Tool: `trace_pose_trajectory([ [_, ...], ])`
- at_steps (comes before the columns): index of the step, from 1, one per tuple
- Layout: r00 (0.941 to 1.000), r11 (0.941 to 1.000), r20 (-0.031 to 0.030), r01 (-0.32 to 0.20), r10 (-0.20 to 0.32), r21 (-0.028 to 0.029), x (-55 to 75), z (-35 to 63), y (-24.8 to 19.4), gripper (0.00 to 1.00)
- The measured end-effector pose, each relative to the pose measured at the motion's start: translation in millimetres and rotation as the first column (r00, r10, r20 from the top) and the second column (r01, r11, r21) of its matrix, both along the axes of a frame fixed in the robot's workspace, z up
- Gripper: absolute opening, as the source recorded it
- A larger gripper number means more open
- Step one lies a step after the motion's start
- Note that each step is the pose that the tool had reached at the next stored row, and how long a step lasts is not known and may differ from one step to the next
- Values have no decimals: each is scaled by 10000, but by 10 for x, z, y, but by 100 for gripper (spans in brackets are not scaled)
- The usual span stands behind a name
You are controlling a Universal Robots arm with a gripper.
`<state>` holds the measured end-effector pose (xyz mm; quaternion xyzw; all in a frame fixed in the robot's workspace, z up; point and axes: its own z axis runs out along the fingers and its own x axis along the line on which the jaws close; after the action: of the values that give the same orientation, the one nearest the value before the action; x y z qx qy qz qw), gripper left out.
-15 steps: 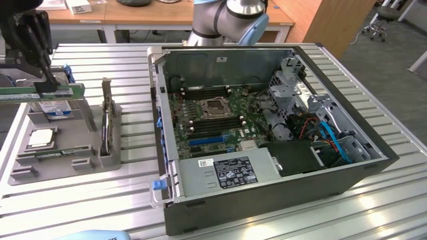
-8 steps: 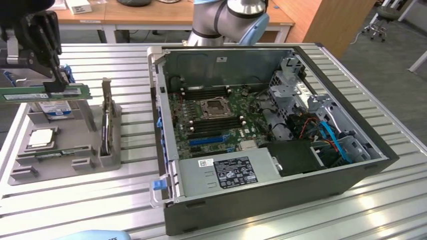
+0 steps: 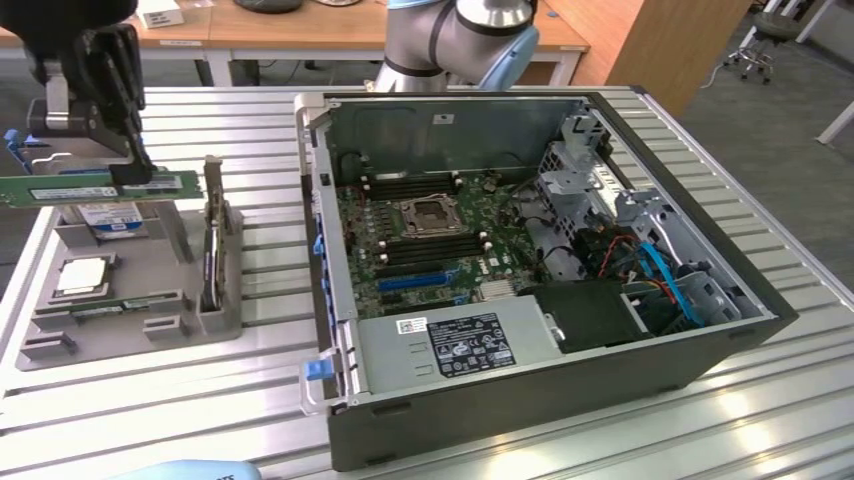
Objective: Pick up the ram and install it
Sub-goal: 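Pick up the ram and move it above insertion slot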
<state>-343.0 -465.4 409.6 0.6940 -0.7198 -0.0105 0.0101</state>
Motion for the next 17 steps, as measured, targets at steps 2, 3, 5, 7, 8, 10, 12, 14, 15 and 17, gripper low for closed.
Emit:
trace_pose_trajectory([
  [2, 10000, 10000, 1, 0, 0, 1, 40, -1, -5, 12],
  [3, 10000, 10000, 0, 1, -1, 0, 60, 0, -7, 12],
  [5, 10000, 10000, 1, 1, -1, 0, 104, 0, -11, 12],
  [7, 10000, 10000, 0, 0, 0, 0, 153, 0, -16, 12],
  [8, 10000, 10000, 0, 0, 0, 0, 180, 0, -18, 12],
  [10, 10000, 10000, 0, 0, 0, 0, 232, 0, -21, 12],
  [12, 10000, 10000, 1, 0, 0, 1, 287, -1, -24, 12],
  [14, 10000, 10000, 1, 1, -1, 1, 339, -1, -27, 12],
  [15, 10000, 10000, 0, 0, 0, -1, 364, 0, -28, 12],
  [17, 10000, 10000, 0, 0, 0, 0, 412, 0, -31, 12],
])
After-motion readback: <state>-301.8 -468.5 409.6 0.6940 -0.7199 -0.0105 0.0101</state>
